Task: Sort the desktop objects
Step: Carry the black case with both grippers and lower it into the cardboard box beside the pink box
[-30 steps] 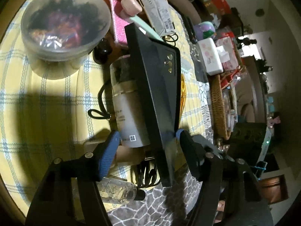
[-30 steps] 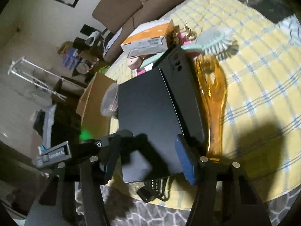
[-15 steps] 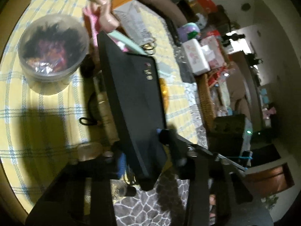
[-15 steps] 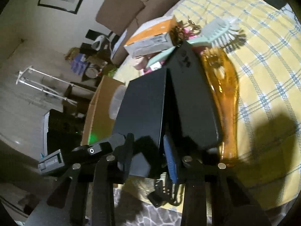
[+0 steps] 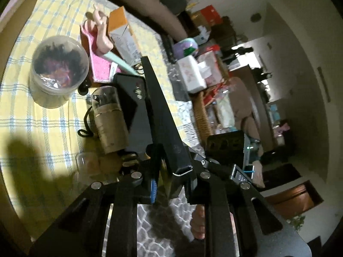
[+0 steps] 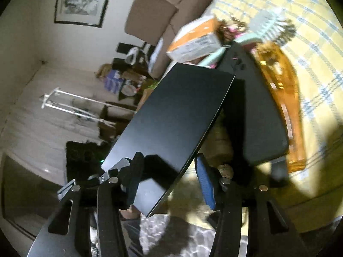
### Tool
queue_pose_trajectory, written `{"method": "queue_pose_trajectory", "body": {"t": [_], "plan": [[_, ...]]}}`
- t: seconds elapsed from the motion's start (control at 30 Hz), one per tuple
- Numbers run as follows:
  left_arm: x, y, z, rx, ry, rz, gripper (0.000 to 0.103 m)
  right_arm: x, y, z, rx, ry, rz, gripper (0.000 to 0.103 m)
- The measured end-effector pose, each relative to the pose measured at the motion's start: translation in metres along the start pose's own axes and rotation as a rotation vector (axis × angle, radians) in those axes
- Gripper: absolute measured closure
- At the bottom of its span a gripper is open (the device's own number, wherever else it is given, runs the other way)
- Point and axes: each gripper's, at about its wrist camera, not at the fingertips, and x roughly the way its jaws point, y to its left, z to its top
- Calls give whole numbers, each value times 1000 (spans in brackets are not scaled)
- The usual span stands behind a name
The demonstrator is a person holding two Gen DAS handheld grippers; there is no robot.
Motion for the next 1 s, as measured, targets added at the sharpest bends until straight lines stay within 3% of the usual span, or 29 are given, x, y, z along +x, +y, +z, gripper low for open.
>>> {"method": "queue_pose_trajectory", "body": {"t": [0.23, 0.57, 0.77, 1.0], "plan": [[-76, -3, -8, 6, -87, -49, 86, 19, 83, -15, -212, 3, -40, 52], [-209, 47, -1, -56, -260, -7, 86, 146, 180, -37, -323, 165, -19, 53], [-255, 104, 24, -133, -330, -19, 86, 223, 198, -40, -326, 221, -25, 53], [-249, 174, 47, -234, -361, -74, 86, 286, 185, -18, -314, 259, -108, 53]]}}
